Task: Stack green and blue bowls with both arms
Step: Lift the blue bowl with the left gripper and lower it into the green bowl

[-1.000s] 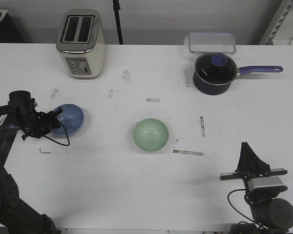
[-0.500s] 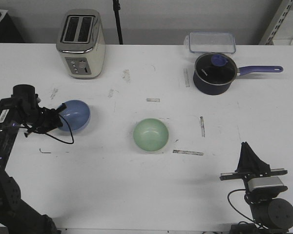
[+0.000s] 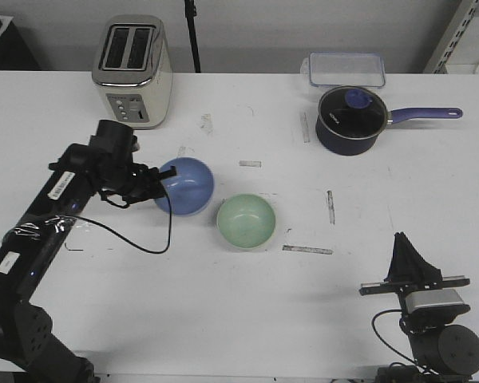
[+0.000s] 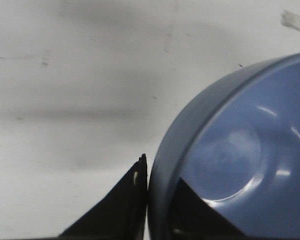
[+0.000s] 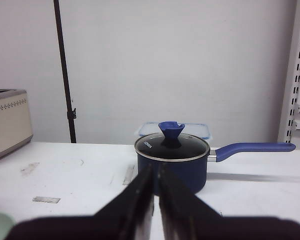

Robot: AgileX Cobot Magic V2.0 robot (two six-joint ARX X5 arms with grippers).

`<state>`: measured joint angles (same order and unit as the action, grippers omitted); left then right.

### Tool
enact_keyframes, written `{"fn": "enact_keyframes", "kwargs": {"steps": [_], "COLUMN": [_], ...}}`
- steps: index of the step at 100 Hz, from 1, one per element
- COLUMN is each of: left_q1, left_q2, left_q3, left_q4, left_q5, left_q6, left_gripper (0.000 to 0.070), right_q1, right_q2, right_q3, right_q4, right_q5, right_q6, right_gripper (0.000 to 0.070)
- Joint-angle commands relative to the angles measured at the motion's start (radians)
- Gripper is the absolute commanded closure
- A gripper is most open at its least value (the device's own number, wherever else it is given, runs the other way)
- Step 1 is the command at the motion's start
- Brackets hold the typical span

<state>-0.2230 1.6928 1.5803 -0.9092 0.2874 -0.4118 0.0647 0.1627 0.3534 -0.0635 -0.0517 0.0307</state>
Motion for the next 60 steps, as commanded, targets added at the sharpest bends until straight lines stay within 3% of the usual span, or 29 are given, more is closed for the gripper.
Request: {"fn": "enact_keyframes", "kwargs": {"steps": [1, 28, 60], "left_q1": [-0.061, -0.264, -0.357], "left_q2": [0.011, 0.057, 0.127], "left_q3": [0.027, 0.027, 0.027], "left_q4": [0.016, 0.115, 0.153], "left_q5": [0.006, 0.006, 0.000], "left_q6": [-0.029, -0.075, -0.118], "left_gripper": [0.0699, 0.0699, 0.0699], "right_q1": [0.000, 0.000, 0.000], "right_q2": [0.000, 0.000, 0.000], "right_q3": [0.002, 0.002, 0.002], "right_q4": [0.011, 0.011, 0.011], "right_q5": [0.000, 0.000, 0.000], "right_q6": [0.010, 0.010, 0.010], "right_gripper": [0.0692, 0.0692, 0.0692]}}
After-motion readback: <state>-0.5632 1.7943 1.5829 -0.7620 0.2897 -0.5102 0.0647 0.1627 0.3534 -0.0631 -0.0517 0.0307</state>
